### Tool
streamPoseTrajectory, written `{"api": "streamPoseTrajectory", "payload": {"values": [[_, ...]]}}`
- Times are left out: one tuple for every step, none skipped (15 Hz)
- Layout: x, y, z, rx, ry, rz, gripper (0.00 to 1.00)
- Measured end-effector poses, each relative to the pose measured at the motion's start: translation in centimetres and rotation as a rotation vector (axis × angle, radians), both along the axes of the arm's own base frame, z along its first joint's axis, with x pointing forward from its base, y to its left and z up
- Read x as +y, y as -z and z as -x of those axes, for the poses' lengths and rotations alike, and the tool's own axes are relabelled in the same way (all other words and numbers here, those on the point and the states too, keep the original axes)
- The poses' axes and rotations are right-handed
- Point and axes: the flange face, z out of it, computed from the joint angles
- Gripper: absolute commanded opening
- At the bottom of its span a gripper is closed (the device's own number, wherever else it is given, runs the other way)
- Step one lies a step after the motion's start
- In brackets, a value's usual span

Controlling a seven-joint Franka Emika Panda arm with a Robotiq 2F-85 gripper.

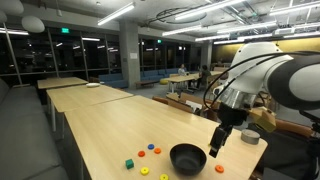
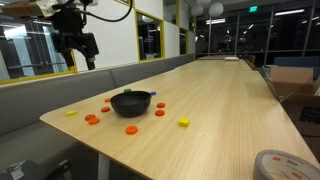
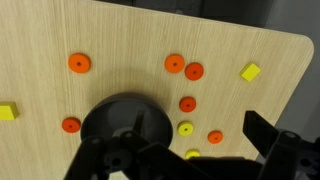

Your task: Put some of the discs on the table in the bowl

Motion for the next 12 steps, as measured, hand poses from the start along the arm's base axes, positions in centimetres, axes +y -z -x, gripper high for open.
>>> {"api": "streamPoseTrajectory", "payload": {"values": [[0.0,0.0,-0.1,0.001,-0.001,0.000,1.00],[0.1,-0.2,-0.2,0.003,-0.002,0.001,1.00],[0.3,-0.2,-0.4,0.009,-0.006,0.005,1.00],[0.4,-0.2,-0.6,0.018,-0.010,0.010,1.00],[0.6,-0.1,-1.1,0.026,-0.016,0.019,1.00],[0.7,0.1,-1.5,0.034,-0.022,0.031,1.00],[0.9,0.5,-2.1,0.045,-0.031,0.047,1.00],[1.2,1.0,-2.6,0.059,-0.041,0.063,1.00],[1.5,1.6,-3.1,0.074,-0.052,0.078,1.00],[1.9,2.2,-3.7,0.092,-0.064,0.091,1.00],[2.4,2.9,-4.2,0.110,-0.076,0.099,1.00],[2.9,3.4,-4.7,0.127,-0.085,0.103,1.00]]}}
